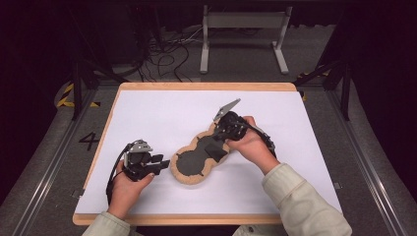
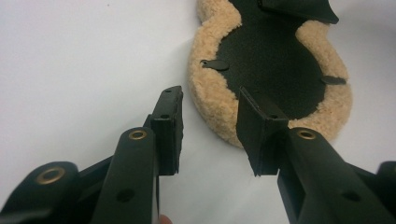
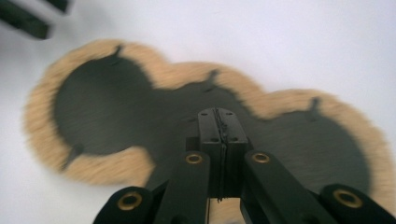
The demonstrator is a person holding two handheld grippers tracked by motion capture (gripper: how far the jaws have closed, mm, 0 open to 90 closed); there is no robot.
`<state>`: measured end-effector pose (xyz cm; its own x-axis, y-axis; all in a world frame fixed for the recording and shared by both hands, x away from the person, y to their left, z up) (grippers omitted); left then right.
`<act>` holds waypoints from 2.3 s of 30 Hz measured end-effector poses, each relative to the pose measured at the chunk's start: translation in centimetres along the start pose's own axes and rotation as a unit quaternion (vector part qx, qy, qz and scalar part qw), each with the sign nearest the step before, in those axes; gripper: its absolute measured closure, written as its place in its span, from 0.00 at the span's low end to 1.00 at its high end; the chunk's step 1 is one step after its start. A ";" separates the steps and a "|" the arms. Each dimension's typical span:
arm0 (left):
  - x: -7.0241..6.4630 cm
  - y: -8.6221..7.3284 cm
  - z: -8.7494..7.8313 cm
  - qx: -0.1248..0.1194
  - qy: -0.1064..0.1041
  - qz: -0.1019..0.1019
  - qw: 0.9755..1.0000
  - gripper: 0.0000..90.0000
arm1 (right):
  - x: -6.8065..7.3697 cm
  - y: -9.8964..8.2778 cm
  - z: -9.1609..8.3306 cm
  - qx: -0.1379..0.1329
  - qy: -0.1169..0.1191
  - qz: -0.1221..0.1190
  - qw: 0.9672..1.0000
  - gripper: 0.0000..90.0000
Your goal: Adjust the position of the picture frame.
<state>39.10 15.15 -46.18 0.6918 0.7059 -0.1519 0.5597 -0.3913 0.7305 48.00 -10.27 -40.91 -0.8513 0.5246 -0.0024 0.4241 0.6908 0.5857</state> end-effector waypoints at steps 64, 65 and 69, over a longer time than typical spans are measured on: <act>-7.4 -3.0 2.3 0.133 -0.132 0.132 0.973 0.88 | -1.7 -7.7 -2.7 -0.050 -0.109 0.094 0.988 0.97; -7.3 -2.9 2.5 0.136 -0.131 0.134 0.973 0.89 | -1.3 -8.0 -3.2 -0.060 -0.102 0.092 0.989 0.97; -6.6 -2.3 3.0 0.137 -0.105 0.130 0.976 0.99 | -0.1 -8.9 -4.5 -0.092 -0.082 0.099 0.987 0.97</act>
<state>34.63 9.66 -48.89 0.8889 0.4366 -0.1386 0.4338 -0.7049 0.5612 42.96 -18.71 -42.45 -0.6892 0.7246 0.0041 0.5010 0.4724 0.7251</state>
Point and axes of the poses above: each handheld gripper's, and its own axes: z roughly forward along the jaws, y roughly out of its top, x roughly to its left, the point moved 5 cm from there along z, roughly forward along the jaws, and after that the axes turned 3 degrees about z, right-handed, at the moved point
